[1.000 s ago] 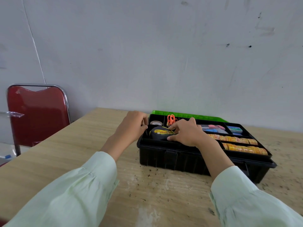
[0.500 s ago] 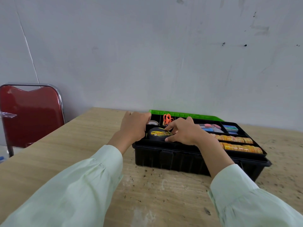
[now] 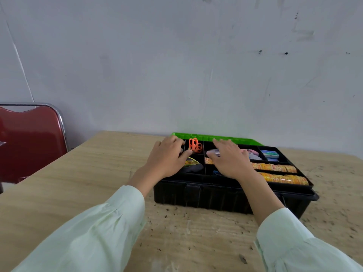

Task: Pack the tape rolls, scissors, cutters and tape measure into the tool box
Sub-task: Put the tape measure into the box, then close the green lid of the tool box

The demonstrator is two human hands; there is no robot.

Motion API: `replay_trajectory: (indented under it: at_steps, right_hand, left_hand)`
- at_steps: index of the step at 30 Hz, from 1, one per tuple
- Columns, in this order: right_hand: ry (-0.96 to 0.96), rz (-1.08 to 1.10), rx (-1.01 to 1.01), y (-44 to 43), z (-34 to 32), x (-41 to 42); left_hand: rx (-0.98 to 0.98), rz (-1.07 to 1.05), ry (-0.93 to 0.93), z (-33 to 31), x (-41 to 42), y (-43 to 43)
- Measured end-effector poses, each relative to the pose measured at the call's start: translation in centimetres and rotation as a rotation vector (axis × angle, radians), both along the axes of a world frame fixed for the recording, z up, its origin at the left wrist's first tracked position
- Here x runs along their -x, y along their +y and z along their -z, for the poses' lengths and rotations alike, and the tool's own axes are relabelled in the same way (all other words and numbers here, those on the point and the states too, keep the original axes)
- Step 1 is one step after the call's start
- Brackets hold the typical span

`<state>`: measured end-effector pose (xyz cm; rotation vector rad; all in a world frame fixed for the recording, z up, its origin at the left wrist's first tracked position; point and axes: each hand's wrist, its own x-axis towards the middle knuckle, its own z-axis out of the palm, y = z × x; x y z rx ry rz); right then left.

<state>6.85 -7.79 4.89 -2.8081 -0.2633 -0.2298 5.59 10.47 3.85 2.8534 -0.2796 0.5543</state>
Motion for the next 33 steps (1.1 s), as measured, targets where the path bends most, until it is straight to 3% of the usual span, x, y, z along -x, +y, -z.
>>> replay_trajectory:
  at_steps: [4, 7, 10, 13, 16, 20, 27, 33]
  right_hand:
    - [0.08, -0.016, 0.115, -0.4, 2.0, -0.5]
    - [0.086, -0.022, 0.121, -0.4, 2.0, -0.6]
    - [0.1, -0.035, 0.134, -0.5, 1.4, -0.6]
    - [0.109, -0.043, 0.185, -0.7, 1.3, -0.6]
    - [0.087, -0.049, 0.195, -0.7, 1.6, -0.5]
    - [0.057, -0.039, 0.147, -0.7, 1.9, -0.5]
    - [0.046, -0.032, 0.13, -0.6, 2.0, -0.7]
    - [0.045, -0.024, 0.14, -0.6, 2.0, -0.6]
  left_hand:
    - [-0.073, -0.001, 0.233, 0.9, -0.3, -1.4]
    - [-0.013, 0.019, 0.239, 0.7, -0.7, -1.2]
    - [0.298, 0.025, 0.18, -0.3, -1.7, -0.5]
    - [0.502, -0.121, 0.156, -0.8, -4.5, 1.6]
    - [0.766, -0.262, 0.3, -0.1, -7.8, 3.4]
    - [1.291, -0.225, 0.568, 1.3, -10.6, 3.4]
    - [1.238, -0.143, 0.664, 2.9, -14.1, 4.9]
    - [1.326, -0.164, 0.546, 3.6, -14.3, 4.9]
